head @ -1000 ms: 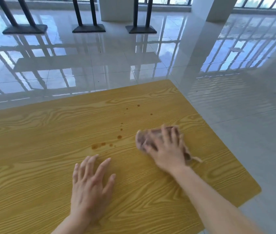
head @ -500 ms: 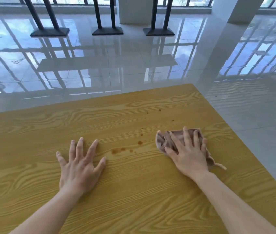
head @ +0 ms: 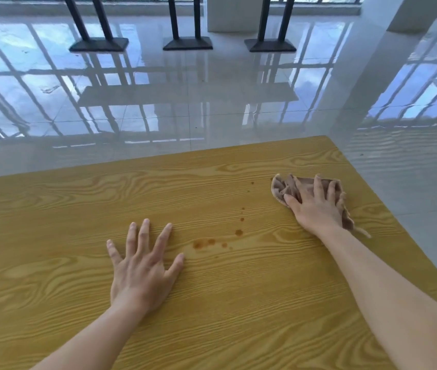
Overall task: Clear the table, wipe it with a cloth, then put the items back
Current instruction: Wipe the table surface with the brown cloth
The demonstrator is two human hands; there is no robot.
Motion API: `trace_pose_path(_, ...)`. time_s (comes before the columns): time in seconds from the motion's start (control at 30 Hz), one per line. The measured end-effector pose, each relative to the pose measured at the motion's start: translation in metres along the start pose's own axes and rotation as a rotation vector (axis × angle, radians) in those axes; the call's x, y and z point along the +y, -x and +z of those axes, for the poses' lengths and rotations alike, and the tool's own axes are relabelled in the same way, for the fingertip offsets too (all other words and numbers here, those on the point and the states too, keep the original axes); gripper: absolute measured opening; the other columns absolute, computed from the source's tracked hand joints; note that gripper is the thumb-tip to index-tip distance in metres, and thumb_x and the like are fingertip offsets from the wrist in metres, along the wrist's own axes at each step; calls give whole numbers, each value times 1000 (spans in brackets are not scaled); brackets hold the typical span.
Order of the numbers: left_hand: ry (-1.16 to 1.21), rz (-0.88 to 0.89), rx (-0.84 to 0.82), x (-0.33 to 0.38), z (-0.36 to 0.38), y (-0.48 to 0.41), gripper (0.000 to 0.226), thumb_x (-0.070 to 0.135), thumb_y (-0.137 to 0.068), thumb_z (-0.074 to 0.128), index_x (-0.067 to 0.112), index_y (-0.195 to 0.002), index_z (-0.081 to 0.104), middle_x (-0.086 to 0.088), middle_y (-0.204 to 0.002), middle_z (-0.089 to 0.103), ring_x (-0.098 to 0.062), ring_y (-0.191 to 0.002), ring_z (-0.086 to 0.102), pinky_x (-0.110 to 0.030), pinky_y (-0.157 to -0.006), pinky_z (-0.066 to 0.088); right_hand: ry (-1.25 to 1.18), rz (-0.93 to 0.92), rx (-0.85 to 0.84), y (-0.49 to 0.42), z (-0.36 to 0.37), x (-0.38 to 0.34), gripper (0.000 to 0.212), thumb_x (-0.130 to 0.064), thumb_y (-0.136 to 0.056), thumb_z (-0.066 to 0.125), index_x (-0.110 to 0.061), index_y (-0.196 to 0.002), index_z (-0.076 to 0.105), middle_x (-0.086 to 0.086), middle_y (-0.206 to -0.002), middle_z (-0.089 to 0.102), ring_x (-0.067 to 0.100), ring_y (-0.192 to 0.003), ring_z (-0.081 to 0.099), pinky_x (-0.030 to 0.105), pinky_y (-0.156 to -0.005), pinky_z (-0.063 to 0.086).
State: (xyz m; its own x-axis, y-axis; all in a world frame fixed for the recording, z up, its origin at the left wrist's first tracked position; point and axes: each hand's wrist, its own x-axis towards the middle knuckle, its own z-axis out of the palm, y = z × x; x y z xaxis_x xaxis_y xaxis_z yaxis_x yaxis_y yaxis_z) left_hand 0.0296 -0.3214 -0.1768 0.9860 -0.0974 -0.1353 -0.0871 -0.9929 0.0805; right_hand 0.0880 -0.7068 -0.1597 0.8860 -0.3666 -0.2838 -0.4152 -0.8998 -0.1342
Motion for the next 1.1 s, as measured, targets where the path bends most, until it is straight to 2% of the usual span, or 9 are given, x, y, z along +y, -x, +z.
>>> trace_pose_path(0.13,11,1,18,-1,0,0,79,81,-81,1,50,-153,-5,-1,-167,-6,-23,-153,-15,-64,-118,-7,80,-235,76,127,43,7,60,-77,-92,10,-64,-142,-20,-3,-161,-30,28,-148,-30,52,-119,-17)
trace_pose_path(0.2,10,0,16,0,0,0,79,81,-82,1,50,-153,-6,-1,-167,-6,-23,-153,-15,-64,-118,-7,115,-260,45,140,45,16,61,-79,-90,8,-65,-142,-20,-5,-161,-31,25,-147,-32,51,-120,-17)
trace_pose_path(0.47,24,5,53,-1,5,-1,78,81,-83,4,50,-154,-1,-1,-168,-2,-21,-153,-15,-62,-119,-7,-67,128,13,-74,-22,-31,68,-78,-89,9,-55,-152,-2,3,-166,-17,41,-149,-22,67,-114,-12)
trace_pose_path(0.57,18,5,51,-3,5,0,79,82,-82,3,50,-154,-1,0,-168,-3,-20,-153,-16,-62,-119,-7,8,-109,-2,-52,-7,-70,63,-77,-91,9,-59,-150,-3,-3,-166,-19,37,-149,-22,63,-115,-18)
trace_pose_path(0.67,27,0,61,-2,2,0,80,83,-81,0,50,-154,-2,0,-168,-2,-20,-153,-15,-62,-119,-7,104,-254,69,-24,8,-28,62,-77,-90,4,-61,-148,-10,-7,-165,-17,28,-152,-19,53,-119,-17)
trace_pose_path(0.8,18,9,42,-1,2,-1,78,81,-82,3,49,-154,-5,0,-168,-5,-22,-153,-16,-63,-119,-8,3,156,-2,-43,-26,27,72,-76,-91,10,-47,-156,2,0,-167,-14,35,-152,-14,59,-120,-9)
trace_pose_path(0.83,19,10,50,-2,2,-1,78,81,-83,4,49,-154,-2,-1,-168,-2,-23,-153,-13,-63,-119,-6,-3,155,-3,-38,-23,20,71,-75,-91,11,-47,-155,1,0,-166,-16,36,-151,-16,60,-119,-9)
trace_pose_path(1.0,17,11,43,-3,5,-1,77,81,-86,7,46,-155,12,-5,-167,13,-26,-154,0,-67,-118,1,150,-355,84,71,34,-24,58,-77,-88,4,-67,-140,-19,-5,-158,-33,29,-147,-31,54,-118,-18)
trace_pose_path(1.1,4,15,46,-4,5,-3,77,81,-86,6,47,-155,7,-3,-167,8,-25,-154,-6,-65,-118,-2,151,-284,80,23,14,-11,61,-77,-89,7,-64,-143,-17,-1,-162,-26,32,-149,-25,55,-119,-16)
